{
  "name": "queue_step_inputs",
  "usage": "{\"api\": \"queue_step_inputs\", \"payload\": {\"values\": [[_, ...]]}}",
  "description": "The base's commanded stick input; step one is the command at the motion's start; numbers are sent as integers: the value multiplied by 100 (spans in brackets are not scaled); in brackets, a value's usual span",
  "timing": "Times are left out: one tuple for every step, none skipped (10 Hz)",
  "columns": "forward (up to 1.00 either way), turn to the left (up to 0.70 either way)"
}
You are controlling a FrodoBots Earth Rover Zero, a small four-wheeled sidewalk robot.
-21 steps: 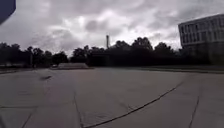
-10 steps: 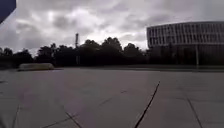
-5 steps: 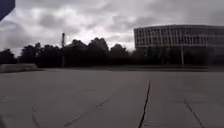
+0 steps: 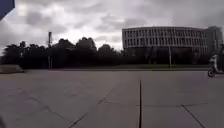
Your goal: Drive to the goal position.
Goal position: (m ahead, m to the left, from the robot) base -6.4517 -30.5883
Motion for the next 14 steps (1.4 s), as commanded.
{"api": "queue_step_inputs", "payload": {"values": [[70, -35], [70, -35], [70, -35], [70, -35], [70, -35], [70, -35], [70, -35], [70, -35], [70, -35], [70, -35], [70, -35], [70, -35], [70, -35], [70, -35]]}}
